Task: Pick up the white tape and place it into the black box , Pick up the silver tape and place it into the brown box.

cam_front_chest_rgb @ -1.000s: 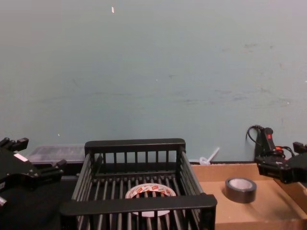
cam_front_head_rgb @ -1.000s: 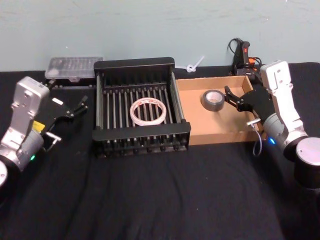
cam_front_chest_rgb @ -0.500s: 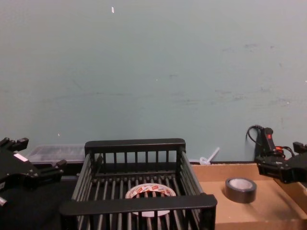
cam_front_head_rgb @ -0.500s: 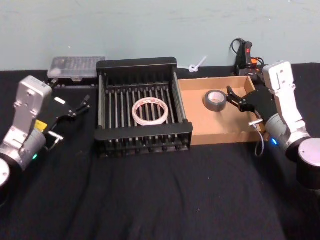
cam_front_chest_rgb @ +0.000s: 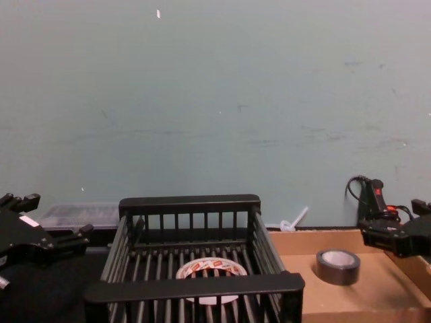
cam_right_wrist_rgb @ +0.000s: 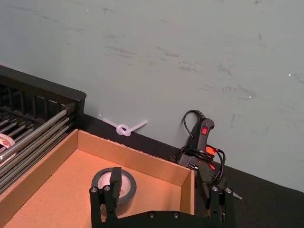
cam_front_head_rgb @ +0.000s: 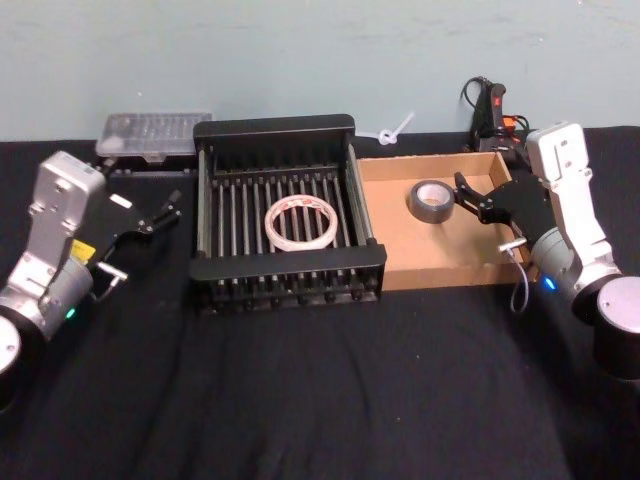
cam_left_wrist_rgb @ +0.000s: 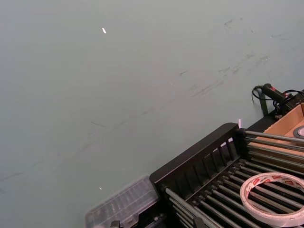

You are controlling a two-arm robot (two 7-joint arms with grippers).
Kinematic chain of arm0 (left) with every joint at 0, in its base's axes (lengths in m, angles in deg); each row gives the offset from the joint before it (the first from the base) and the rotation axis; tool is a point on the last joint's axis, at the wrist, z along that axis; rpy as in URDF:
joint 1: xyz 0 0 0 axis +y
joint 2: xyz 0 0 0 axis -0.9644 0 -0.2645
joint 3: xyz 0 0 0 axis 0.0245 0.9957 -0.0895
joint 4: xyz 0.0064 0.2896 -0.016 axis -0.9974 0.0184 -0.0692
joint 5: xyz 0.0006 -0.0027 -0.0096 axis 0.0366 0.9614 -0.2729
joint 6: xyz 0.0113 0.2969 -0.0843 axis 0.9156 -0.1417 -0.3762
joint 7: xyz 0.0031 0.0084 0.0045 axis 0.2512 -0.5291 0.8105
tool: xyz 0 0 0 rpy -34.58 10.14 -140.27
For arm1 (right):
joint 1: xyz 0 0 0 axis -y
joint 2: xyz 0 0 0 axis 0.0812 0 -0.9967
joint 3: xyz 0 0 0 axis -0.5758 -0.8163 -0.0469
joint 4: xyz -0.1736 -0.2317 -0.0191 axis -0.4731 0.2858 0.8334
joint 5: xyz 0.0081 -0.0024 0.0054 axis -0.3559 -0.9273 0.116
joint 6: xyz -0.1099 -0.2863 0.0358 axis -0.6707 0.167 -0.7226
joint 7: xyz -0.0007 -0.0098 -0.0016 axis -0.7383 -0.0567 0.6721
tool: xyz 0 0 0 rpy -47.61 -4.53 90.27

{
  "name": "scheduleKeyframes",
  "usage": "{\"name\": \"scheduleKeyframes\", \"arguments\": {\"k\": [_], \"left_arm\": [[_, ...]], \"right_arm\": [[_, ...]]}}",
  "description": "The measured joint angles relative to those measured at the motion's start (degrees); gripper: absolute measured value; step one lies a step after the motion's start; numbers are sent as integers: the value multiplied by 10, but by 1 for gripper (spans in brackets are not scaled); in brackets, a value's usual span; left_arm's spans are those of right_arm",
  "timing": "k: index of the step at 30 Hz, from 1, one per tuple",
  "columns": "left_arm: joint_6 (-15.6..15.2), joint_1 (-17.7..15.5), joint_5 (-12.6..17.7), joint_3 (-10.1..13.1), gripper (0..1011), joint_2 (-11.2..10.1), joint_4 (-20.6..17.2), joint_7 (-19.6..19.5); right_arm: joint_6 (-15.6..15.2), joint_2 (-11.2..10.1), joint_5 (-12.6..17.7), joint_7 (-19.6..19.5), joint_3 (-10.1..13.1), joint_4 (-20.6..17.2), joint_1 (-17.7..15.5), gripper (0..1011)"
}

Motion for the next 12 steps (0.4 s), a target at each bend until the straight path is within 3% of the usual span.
{"name": "scheduleKeyframes", "arguments": {"k": [12], "left_arm": [[0,0,0,0,1001,0,0,0]], "right_arm": [[0,0,0,0,0,0,0,1000]]}}
